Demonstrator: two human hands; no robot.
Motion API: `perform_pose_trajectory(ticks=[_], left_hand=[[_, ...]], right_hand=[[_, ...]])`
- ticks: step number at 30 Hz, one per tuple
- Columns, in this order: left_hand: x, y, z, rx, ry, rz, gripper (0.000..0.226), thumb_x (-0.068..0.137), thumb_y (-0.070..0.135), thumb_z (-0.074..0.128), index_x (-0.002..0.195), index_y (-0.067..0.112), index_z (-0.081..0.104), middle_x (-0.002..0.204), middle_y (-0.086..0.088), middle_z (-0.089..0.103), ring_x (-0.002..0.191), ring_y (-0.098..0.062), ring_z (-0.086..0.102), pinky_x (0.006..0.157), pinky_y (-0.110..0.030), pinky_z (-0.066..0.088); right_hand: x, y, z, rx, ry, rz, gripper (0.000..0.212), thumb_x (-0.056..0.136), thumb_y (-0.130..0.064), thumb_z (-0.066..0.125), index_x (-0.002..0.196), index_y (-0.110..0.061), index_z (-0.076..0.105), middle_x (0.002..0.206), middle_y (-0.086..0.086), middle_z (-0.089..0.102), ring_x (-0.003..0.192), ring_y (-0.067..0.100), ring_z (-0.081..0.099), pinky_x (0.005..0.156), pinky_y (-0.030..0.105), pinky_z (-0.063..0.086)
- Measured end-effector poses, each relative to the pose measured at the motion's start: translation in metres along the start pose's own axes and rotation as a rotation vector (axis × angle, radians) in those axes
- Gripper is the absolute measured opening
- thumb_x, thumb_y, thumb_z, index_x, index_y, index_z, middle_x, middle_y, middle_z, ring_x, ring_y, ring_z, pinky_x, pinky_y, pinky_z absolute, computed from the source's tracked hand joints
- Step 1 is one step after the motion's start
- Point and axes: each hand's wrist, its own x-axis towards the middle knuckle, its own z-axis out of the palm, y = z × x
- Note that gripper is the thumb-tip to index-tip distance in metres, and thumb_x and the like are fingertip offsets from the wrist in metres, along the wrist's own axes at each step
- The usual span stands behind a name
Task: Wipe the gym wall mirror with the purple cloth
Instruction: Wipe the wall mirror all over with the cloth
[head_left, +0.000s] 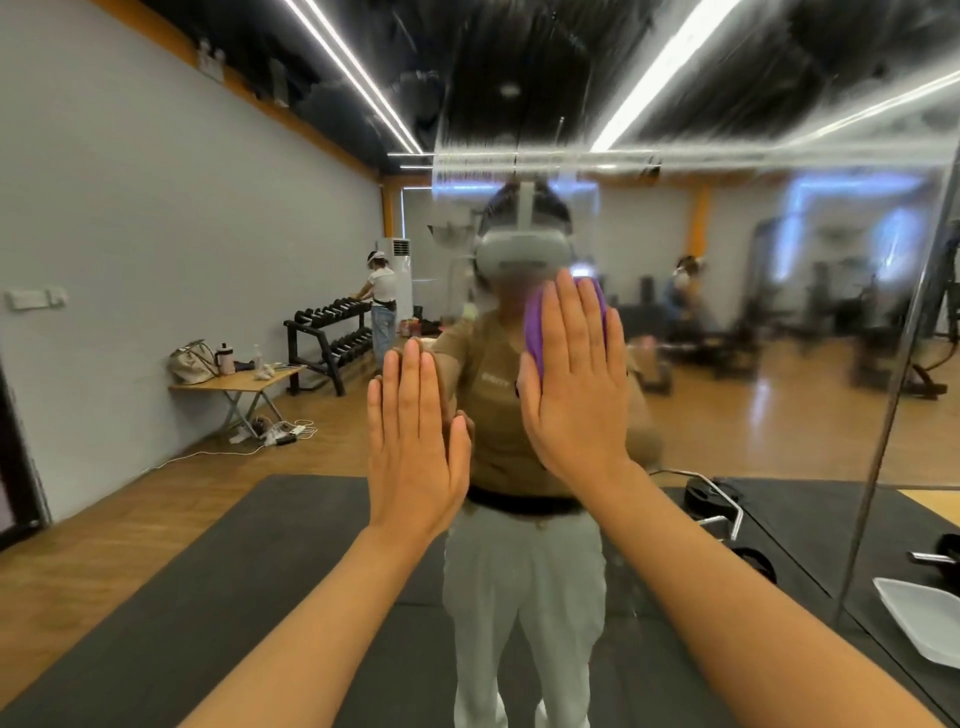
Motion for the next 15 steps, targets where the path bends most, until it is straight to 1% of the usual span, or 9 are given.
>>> perform_pose_trajectory(ticks=[2, 5, 8, 10, 12, 13, 15], left_hand=[[-0.002, 0.001, 0.001, -0.008, 0.003, -0.003, 0.068, 0.104, 0.029, 0.034, 0.159, 0.003, 0.004, 0.168, -0.016, 0.004, 0.156, -0.029, 0.003, 0.127, -0.046, 0.004], [-0.007, 0.006, 0.003, -0.005, 0.000, 0.003, 0.069, 0.103, 0.029, 0.036, 0.159, 0.001, 0.006, 0.167, -0.019, 0.007, 0.156, -0.032, 0.004, 0.127, -0.047, 0.005], [-0.016, 0.011, 0.006, 0.007, -0.021, 0.023, 0.069, 0.103, 0.030, 0.037, 0.158, -0.001, 0.010, 0.167, -0.020, 0.009, 0.156, -0.033, 0.005, 0.127, -0.047, 0.004], [-0.020, 0.015, 0.007, 0.012, -0.031, 0.022, 0.068, 0.103, 0.029, 0.036, 0.158, -0.001, 0.011, 0.167, -0.019, 0.008, 0.156, -0.033, 0.005, 0.127, -0.046, 0.002], [-0.021, 0.018, 0.007, 0.017, -0.040, 0.010, 0.069, 0.103, 0.029, 0.036, 0.159, -0.001, 0.009, 0.168, -0.019, 0.007, 0.156, -0.032, 0.003, 0.127, -0.044, 0.001], [-0.020, 0.019, 0.007, 0.016, -0.043, 0.003, 0.069, 0.103, 0.029, 0.036, 0.159, -0.001, 0.009, 0.168, -0.019, 0.007, 0.156, -0.032, 0.003, 0.127, -0.044, 0.000], [-0.021, 0.020, 0.005, 0.003, -0.054, -0.001, 0.069, 0.103, 0.029, 0.036, 0.158, -0.002, 0.010, 0.168, -0.019, 0.007, 0.156, -0.032, 0.003, 0.127, -0.043, 0.000]], right_hand=[[-0.019, -0.003, 0.003, -0.001, 0.013, 0.005, 0.061, 0.103, -0.024, 0.042, 0.157, -0.004, 0.023, 0.165, 0.015, 0.019, 0.155, 0.029, 0.016, 0.126, 0.045, 0.011], [-0.088, -0.002, 0.010, 0.024, -0.028, -0.073, 0.064, 0.101, -0.023, 0.047, 0.158, -0.006, 0.023, 0.165, 0.013, 0.023, 0.154, 0.028, 0.019, 0.125, 0.048, 0.017], [-0.173, 0.007, 0.017, -0.054, -0.175, -0.201, 0.068, 0.099, -0.027, 0.046, 0.159, -0.010, 0.020, 0.168, 0.007, 0.015, 0.154, 0.024, 0.017, 0.126, 0.046, 0.014], [-0.212, 0.012, 0.018, -0.122, -0.285, -0.263, 0.059, 0.104, -0.030, 0.037, 0.158, -0.012, 0.024, 0.169, 0.005, 0.008, 0.156, 0.022, 0.011, 0.127, 0.042, 0.008], [-0.223, 0.018, 0.015, -0.155, -0.344, -0.297, 0.054, 0.108, -0.031, 0.024, 0.159, -0.013, 0.023, 0.169, 0.004, 0.009, 0.156, 0.021, 0.007, 0.127, 0.040, 0.006], [-0.219, 0.021, 0.013, -0.155, -0.353, -0.320, 0.054, 0.109, -0.031, 0.022, 0.160, -0.013, 0.021, 0.169, 0.003, 0.009, 0.156, 0.020, 0.008, 0.127, 0.040, 0.007], [-0.194, 0.024, 0.007, -0.106, -0.313, -0.339, 0.057, 0.107, -0.030, 0.030, 0.160, -0.012, 0.021, 0.169, 0.003, 0.010, 0.155, 0.020, 0.013, 0.126, 0.040, 0.011]])
